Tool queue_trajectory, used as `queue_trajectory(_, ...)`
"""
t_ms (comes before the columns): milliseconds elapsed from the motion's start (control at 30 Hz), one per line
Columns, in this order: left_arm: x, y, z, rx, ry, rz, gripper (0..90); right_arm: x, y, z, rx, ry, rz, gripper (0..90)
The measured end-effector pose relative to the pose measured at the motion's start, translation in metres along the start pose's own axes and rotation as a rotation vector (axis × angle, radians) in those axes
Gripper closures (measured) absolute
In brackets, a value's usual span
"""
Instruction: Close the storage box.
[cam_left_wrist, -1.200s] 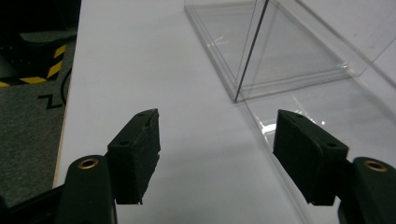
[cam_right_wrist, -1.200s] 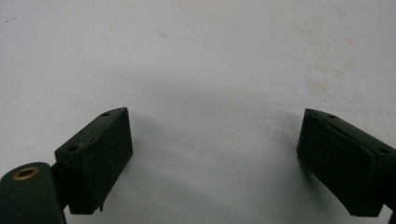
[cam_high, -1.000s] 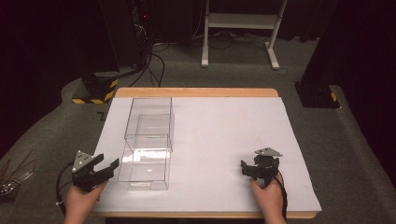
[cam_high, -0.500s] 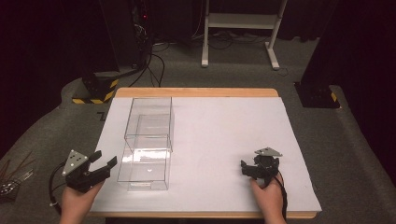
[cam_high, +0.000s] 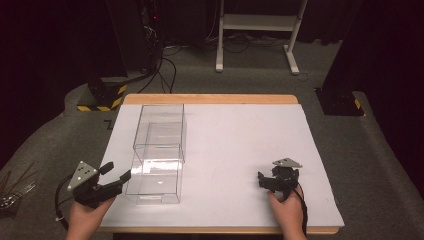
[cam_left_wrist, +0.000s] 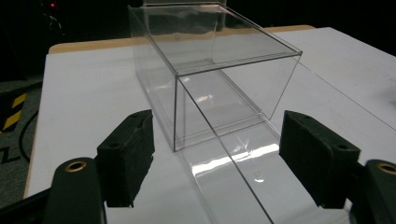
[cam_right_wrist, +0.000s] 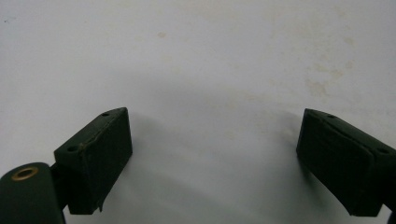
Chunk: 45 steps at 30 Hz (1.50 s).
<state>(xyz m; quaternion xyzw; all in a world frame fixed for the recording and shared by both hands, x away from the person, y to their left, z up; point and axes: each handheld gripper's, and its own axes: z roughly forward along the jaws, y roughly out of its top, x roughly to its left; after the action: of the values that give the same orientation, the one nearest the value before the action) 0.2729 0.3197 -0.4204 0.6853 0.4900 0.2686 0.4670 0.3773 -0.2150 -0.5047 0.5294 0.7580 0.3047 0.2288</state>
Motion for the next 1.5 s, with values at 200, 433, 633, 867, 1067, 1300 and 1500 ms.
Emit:
queue_trajectory(200,-0.006,0.003,0.001,0.01,-0.017,0.009,22.7,0.0,0.0,0.0,0.0,0.0,-0.001,10.1)
queue_trajectory(433,-0.016,-0.005,-0.001,0.023,-0.043,0.018,21.1,0.0,0.0,0.0,0.0,0.0,-0.001,10.1)
queue_trajectory(633,-0.021,-0.014,-0.006,0.027,-0.052,0.013,19.8,0.0,0.0,0.0,0.0,0.0,0.0,10.1)
queue_trajectory(867,-0.021,-0.024,-0.014,0.022,-0.083,-0.021,19.7,0.0,0.0,0.0,0.0,0.0,0.0,10.1)
queue_trajectory(1067,-0.024,-0.034,-0.015,0.025,-0.072,-0.014,19.7,0.0,0.0,0.0,0.0,0.0,-0.001,10.1)
queue_trajectory(1300,-0.023,-0.044,-0.017,0.034,-0.061,-0.019,20.9,0.0,0.0,0.0,-0.001,0.0,-0.001,10.1)
queue_trajectory(1500,-0.026,-0.051,-0.014,0.036,-0.068,-0.001,22.6,0.0,0.0,0.0,-0.001,-0.001,-0.001,10.1)
